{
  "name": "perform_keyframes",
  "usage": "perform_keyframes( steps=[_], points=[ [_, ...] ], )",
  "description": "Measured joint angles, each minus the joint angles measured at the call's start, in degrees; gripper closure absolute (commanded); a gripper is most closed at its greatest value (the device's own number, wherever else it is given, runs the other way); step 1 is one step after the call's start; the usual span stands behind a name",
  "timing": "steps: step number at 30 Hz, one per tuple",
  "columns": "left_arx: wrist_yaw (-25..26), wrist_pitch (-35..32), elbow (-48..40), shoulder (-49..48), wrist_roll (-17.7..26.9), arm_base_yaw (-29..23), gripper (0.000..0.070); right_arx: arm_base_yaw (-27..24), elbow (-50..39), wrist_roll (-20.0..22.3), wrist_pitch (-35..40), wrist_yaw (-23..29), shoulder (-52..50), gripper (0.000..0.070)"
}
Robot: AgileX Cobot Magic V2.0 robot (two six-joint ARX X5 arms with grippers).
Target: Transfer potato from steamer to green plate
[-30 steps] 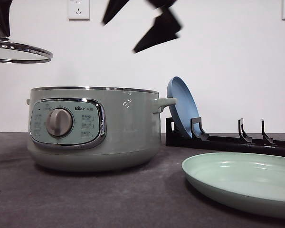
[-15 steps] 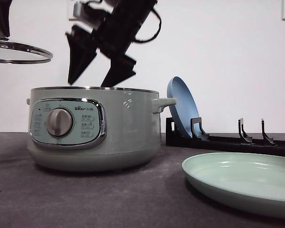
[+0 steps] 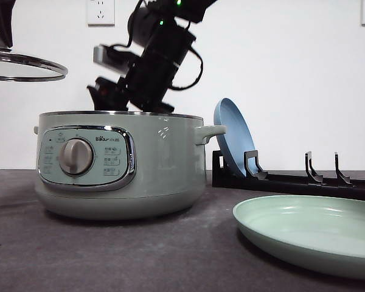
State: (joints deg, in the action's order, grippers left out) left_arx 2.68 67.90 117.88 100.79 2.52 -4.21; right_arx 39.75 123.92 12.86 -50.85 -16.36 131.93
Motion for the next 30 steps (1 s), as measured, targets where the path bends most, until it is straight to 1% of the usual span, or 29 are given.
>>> perform_keyframes(
  steps=[7, 10, 12, 14, 15, 16, 21, 24, 27, 30],
  points=[
    [0.0, 0.0, 0.0, 0.0, -0.1, 0.0, 0.07, 0.0, 0.0, -0.1, -0.1, 0.0, 1.6, 0.0118],
    [0.0, 0.0, 0.0, 0.0, -0.1, 0.0, 0.07, 0.0, 0.0, -0.3, -0.2, -0.1, 2.1, 0.0244],
    [0.0, 0.0, 0.0, 0.0, -0.1, 0.0, 0.07, 0.0, 0.0, -0.7, -0.3, -0.3, 2.7, 0.0316],
    [0.0, 0.0, 0.0, 0.0, -0.1, 0.0, 0.07, 0.0, 0.0, -1.1, -0.2, -0.9, 3.1, 0.0412],
    [0.0, 0.0, 0.0, 0.0, -0.1, 0.0, 0.07, 0.0, 0.0, -1.2, -0.1, -1.2, 3.1, 0.0445],
    [0.0, 0.0, 0.0, 0.0, -0.1, 0.0, 0.07, 0.0, 0.0, -1.3, -0.2, -1.4, 3.1, 0.046],
    [0.0, 0.0, 0.0, 0.0, -0.1, 0.0, 0.07, 0.0, 0.9, -2.4, -1.0, -1.4, 3.1, 0.0462],
    [0.0, 0.0, 0.0, 0.0, -0.1, 0.0, 0.07, -0.5, 4.3, -3.0, -3.3, -1.5, 3.1, 0.0462],
    [0.0, 0.0, 0.0, 0.0, -0.1, 0.0, 0.07, -0.9, 8.7, -3.8, -6.4, -1.6, 2.3, 0.0461],
    [0.0, 0.0, 0.0, 0.0, -0.1, 0.0, 0.07, -1.7, 12.6, -4.0, -11.6, -1.6, -0.3, 0.0462]
  ],
)
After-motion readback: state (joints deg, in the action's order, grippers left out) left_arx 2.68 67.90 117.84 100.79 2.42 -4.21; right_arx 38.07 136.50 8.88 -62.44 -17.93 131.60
